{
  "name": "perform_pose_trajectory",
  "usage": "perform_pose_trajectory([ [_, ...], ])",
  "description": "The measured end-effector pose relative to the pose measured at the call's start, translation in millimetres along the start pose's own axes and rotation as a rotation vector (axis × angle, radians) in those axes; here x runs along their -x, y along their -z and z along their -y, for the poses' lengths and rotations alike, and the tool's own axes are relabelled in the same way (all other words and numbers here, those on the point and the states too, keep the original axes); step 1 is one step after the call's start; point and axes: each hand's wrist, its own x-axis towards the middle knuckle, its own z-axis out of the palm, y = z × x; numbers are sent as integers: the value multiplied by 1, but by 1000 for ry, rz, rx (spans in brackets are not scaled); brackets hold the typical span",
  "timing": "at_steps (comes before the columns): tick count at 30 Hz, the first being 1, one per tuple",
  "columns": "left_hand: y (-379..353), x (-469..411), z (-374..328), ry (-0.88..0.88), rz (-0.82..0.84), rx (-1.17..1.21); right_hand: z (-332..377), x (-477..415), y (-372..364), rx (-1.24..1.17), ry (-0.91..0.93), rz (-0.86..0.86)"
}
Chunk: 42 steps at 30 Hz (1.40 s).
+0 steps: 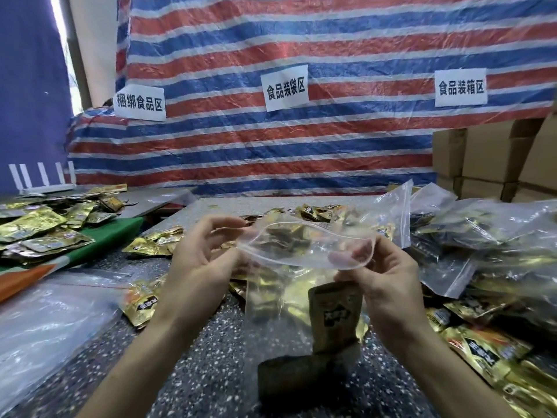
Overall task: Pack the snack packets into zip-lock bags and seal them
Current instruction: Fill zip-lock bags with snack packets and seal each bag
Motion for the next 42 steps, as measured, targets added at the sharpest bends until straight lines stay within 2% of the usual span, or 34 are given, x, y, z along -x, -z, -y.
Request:
perform_pose_trajectory([
  [5,0,5,3,-17,156,-70,4,-3,2,2,-46,17],
  [10,-3,0,-1,-88,-3,-38,14,-11,13,-115,-142,223],
  [13,-1,-3,-4,-61,-25,70,17,-9,11,-190,-148,273],
  [17,3,-4,-4,-35,-36,150,16,-7,5,-238,-149,236],
  [22,5,-3,-2,-97,-43,147,16,-7,9,-282,-154,220],
  [26,2,-6,-2,-157,-70,149,20,-9,17,-226,-67,151],
  [35,-1,-5,-5,-329,-73,147,28,-9,23,-205,50,150],
  [42,-7,-11,11,-277,-121,202,32,-4,17,-110,37,150],
])
